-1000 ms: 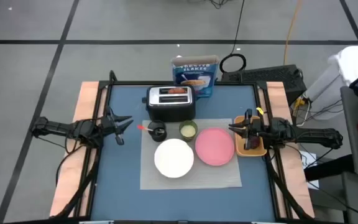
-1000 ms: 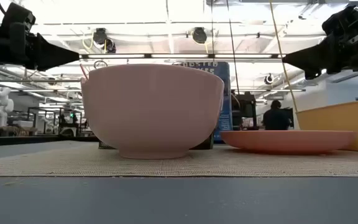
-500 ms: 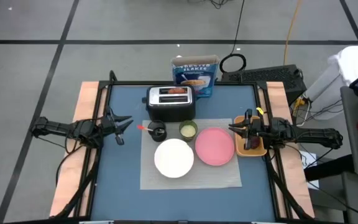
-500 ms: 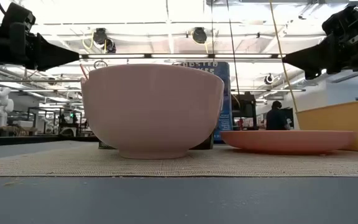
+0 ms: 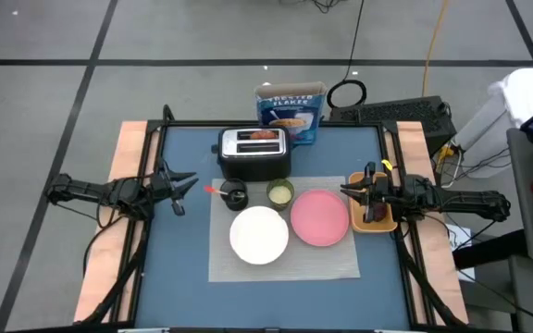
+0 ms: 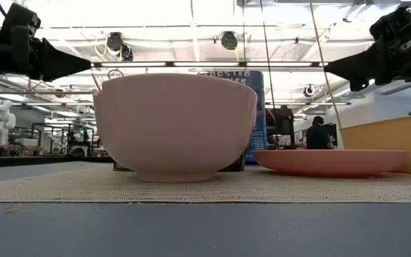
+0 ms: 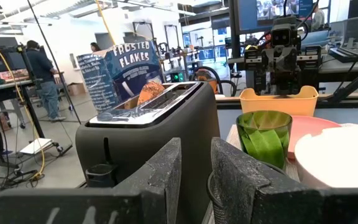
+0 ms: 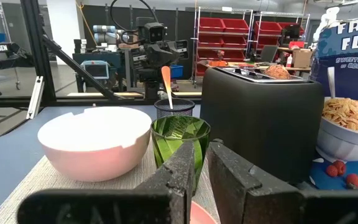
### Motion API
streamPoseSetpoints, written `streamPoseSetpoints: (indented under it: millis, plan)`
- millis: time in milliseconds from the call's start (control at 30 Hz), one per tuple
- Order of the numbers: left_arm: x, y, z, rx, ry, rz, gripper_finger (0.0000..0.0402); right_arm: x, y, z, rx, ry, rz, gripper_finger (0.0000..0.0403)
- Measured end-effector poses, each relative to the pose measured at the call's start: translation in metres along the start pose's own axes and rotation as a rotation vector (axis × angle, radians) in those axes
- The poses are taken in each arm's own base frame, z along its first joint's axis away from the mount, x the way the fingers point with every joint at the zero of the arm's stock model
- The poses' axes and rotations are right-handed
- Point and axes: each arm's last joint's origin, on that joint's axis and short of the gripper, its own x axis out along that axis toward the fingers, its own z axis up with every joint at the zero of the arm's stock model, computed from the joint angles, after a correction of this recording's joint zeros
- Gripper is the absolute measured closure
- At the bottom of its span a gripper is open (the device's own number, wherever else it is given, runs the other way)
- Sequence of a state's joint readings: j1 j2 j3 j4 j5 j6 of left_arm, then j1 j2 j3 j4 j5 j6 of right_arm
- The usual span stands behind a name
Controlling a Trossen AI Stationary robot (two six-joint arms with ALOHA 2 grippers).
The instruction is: Arrange a breakfast setting
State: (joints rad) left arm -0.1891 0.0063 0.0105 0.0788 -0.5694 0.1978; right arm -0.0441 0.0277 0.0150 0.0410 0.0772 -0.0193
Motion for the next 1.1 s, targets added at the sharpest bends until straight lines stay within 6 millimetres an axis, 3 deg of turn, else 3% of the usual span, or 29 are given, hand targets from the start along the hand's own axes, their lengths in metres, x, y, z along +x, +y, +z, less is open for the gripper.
streamPoseSetpoints:
  millis: [800,1100]
  plan:
    - [0.0,0.0,0.0001,0.005,-0.002,0.0,0.0304,0.0,0.0,0.0,0.0,0.0,0.0,0.0362]
    - [-0.0004,0.002,0.0088,-0.02,-0.082,0.018,0.0304,0.0,0.0,0.0,0.0,0.0,0.0,0.0362]
